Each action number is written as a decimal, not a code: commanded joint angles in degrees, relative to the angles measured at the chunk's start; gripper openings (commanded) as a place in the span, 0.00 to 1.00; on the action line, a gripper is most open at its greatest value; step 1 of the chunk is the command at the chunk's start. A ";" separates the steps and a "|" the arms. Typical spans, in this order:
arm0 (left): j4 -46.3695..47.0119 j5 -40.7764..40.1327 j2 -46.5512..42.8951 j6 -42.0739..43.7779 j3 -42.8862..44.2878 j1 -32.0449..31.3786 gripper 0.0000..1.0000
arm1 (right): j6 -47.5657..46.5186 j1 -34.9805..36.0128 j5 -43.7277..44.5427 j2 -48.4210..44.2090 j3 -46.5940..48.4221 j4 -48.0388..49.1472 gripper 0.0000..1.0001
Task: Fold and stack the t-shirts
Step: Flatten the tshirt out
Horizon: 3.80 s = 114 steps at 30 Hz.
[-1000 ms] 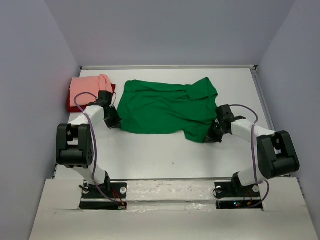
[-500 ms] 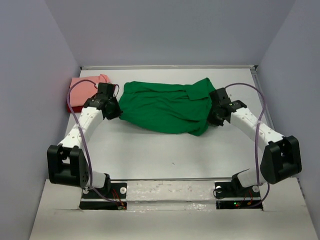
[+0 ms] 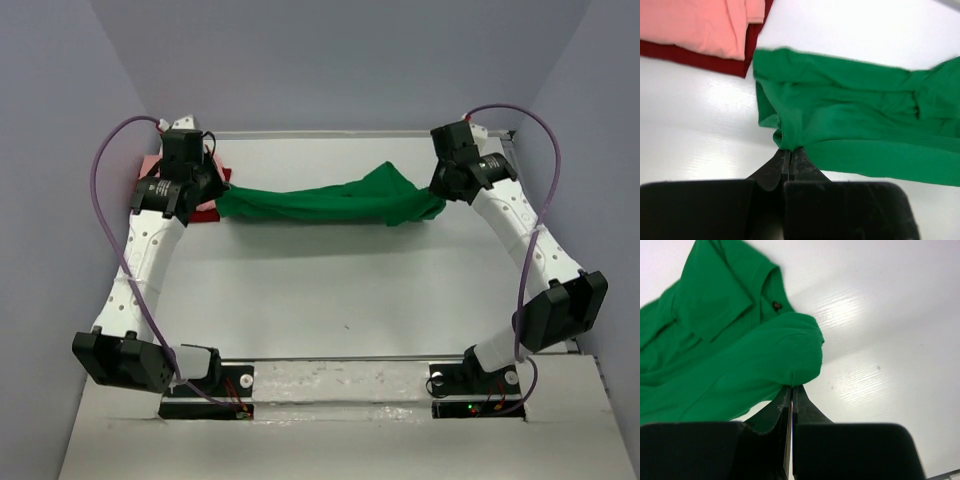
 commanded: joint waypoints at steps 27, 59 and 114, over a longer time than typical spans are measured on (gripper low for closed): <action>3.77 -2.36 -7.30 1.06 32.53 -6.04 0.00 | -16.79 -7.82 -0.31 -2.38 47.57 -10.51 0.00; -2.82 -1.91 -23.63 -2.63 29.03 -8.14 0.00 | -14.50 -7.82 -6.20 -23.37 40.29 -13.94 0.00; -8.10 -12.63 -16.34 -3.34 26.91 -21.59 0.00 | -16.43 -6.77 -5.85 -25.66 27.81 -12.80 0.00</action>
